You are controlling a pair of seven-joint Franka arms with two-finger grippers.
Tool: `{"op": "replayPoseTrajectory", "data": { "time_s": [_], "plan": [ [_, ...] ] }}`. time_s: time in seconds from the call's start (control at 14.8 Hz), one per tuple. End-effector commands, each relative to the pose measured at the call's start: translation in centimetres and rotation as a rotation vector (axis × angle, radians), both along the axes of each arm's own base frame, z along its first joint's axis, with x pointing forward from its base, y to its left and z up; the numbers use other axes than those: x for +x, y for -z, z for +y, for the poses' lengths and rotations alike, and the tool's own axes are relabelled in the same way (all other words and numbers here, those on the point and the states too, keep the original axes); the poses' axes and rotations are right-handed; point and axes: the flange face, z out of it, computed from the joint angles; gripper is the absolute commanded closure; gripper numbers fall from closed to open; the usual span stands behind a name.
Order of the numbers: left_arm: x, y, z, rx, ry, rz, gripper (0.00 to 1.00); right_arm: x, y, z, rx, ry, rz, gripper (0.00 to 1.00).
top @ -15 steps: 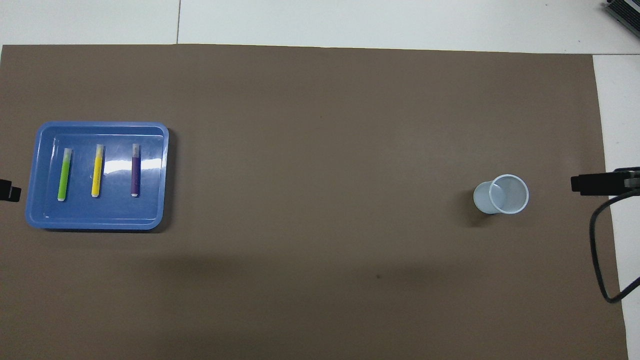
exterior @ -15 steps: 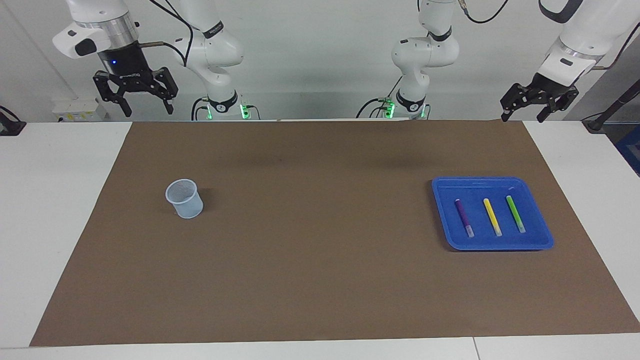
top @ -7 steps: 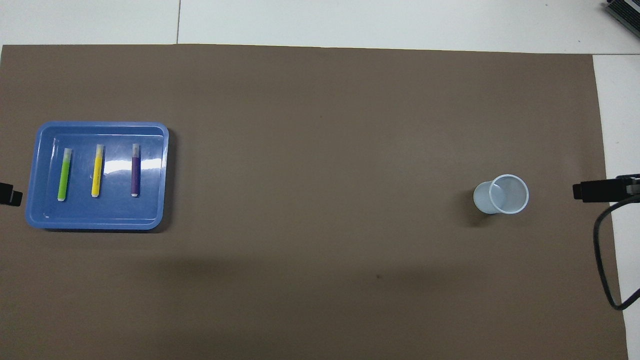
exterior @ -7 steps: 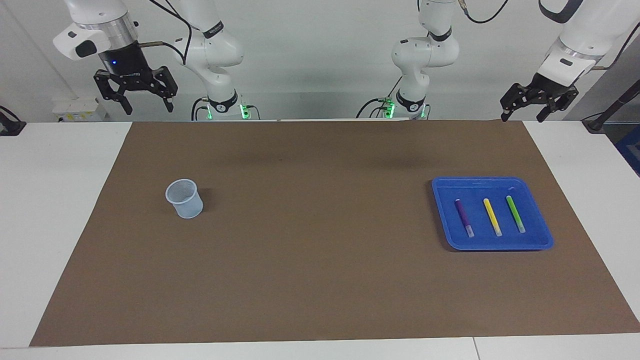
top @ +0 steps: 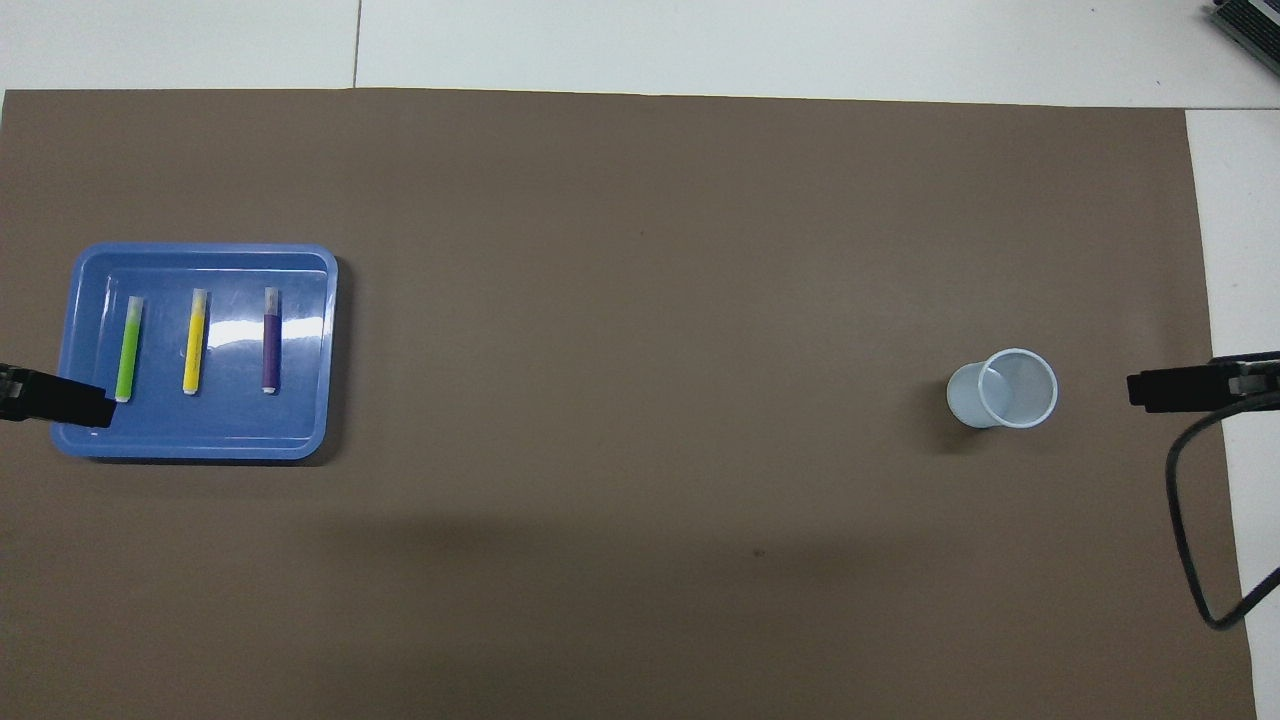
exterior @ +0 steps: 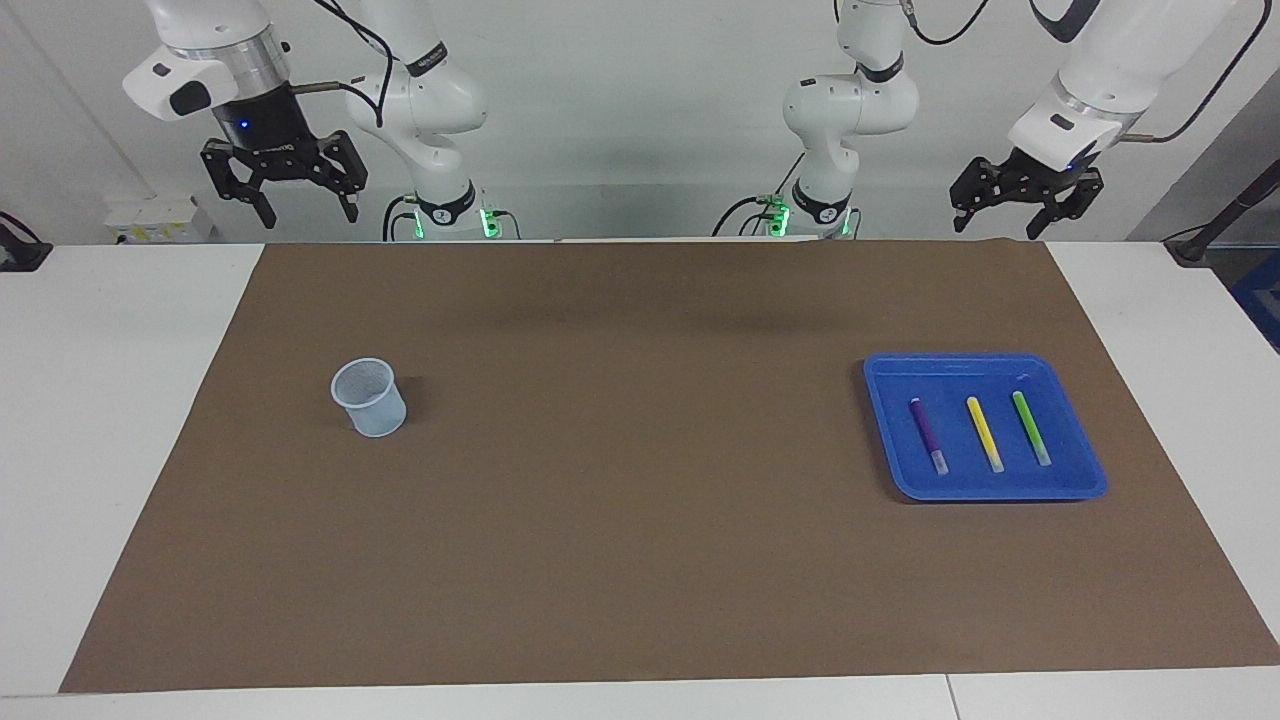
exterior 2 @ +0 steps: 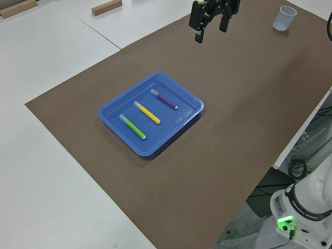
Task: Transfer and insert pens with both arms
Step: 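Move the left gripper over the blue tray toward the purple pen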
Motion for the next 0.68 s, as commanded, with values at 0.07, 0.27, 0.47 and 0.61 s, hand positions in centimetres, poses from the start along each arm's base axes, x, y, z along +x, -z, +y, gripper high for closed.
{"op": "replayPoseTrajectory", "data": {
  "time_s": [0.07,0.27,0.47,0.61],
  "plan": [
    [-0.9,1.7,2.8,0.015,-0.090,-0.073,0.00,-0.8,0.2,-0.5,-0.001,0.020,0.000,0.00],
    [-0.9,2.9,3.5,0.016,-0.135,-0.079,0.00,-0.7,0.0,-0.1,-0.003,0.009,-0.007,0.00],
    [-0.5,5.9,2.7,0.017,-0.199,-0.080,0.00,-1.1,0.5,0.0,-0.004,0.015,0.004,0.00],
    [-0.4,7.8,3.2,0.017,-0.209,-0.092,0.00,-1.1,0.6,0.0,-0.003,0.014,0.006,0.00]
  ]
}}
